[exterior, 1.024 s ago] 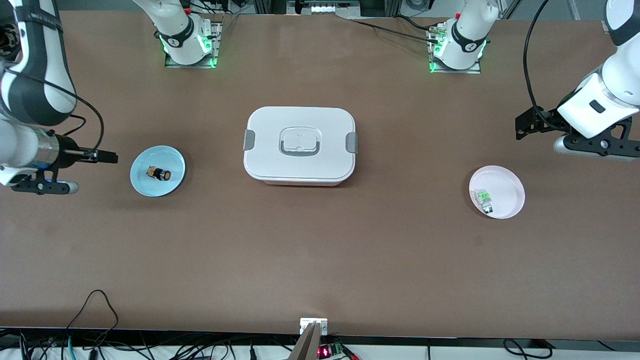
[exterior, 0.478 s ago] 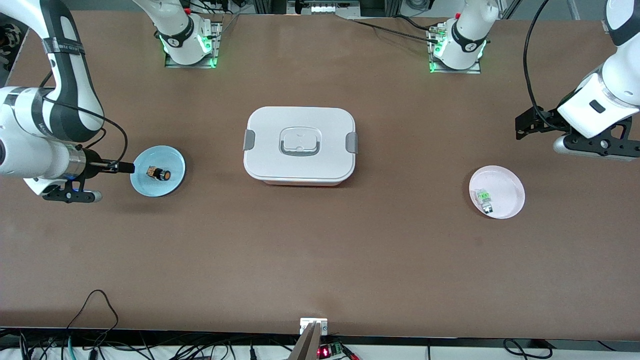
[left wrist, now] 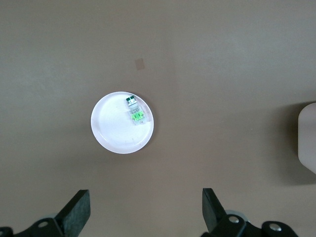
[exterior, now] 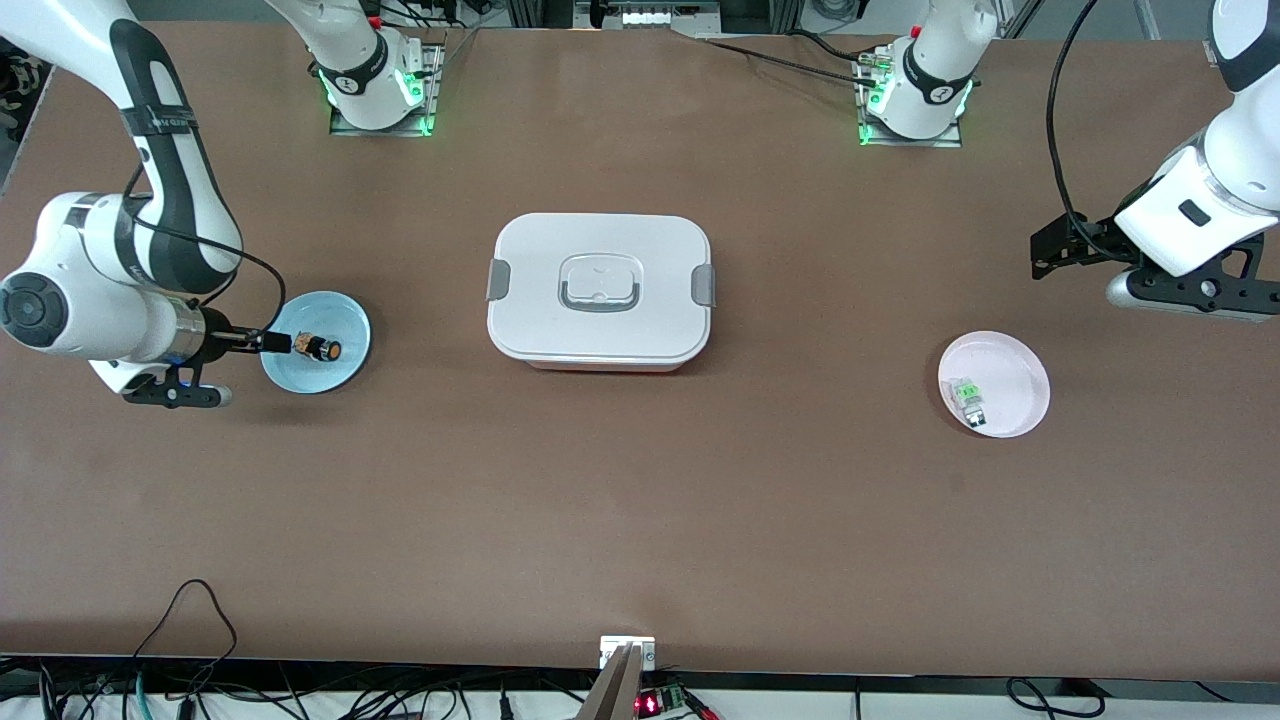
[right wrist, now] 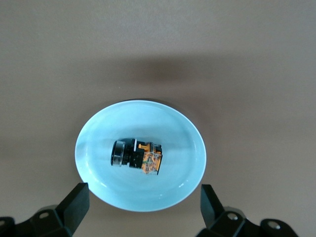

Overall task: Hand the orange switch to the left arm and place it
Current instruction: 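Move the right gripper over the orange switch in the blue dish, then lower the right gripper and close it on the orange switch, then lift the switch with the right gripper while the left gripper approaches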

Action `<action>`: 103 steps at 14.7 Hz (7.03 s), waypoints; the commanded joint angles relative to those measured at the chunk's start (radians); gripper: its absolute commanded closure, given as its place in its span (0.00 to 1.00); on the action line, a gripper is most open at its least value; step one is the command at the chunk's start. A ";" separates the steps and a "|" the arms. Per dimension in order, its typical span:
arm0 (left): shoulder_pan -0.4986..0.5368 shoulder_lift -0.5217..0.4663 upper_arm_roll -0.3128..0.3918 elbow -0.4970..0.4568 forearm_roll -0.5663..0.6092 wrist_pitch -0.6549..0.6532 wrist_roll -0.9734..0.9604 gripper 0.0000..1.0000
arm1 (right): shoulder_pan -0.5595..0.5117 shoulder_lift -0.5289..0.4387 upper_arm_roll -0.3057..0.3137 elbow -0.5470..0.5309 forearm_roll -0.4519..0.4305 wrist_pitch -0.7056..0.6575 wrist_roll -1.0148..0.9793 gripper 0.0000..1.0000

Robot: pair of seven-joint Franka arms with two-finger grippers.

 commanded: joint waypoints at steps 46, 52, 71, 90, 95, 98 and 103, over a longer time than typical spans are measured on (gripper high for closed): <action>-0.001 -0.007 0.000 0.015 0.021 -0.046 0.005 0.00 | -0.031 0.057 0.042 -0.241 0.012 0.383 0.060 0.00; -0.001 -0.008 -0.002 0.015 0.021 -0.046 0.007 0.00 | -0.031 0.066 0.040 -0.244 0.010 0.394 0.057 0.06; -0.004 -0.008 -0.005 0.015 0.022 -0.046 0.005 0.00 | -0.031 -0.018 0.074 -0.213 0.004 0.286 -0.042 0.67; 0.002 -0.008 0.003 0.015 0.004 -0.092 0.002 0.00 | -0.033 -0.265 0.233 0.047 0.190 0.156 -0.431 0.74; 0.017 -0.007 0.015 0.010 -0.063 -0.140 0.008 0.00 | -0.033 -0.264 0.240 0.054 0.417 0.176 -0.720 0.74; 0.063 -0.001 0.015 0.000 -0.181 -0.174 0.010 0.00 | -0.033 -0.256 0.240 0.052 0.646 0.172 -0.995 0.74; 0.074 0.007 0.009 0.000 -0.322 -0.295 0.117 0.00 | -0.031 -0.250 0.285 0.047 0.832 0.156 -1.286 0.74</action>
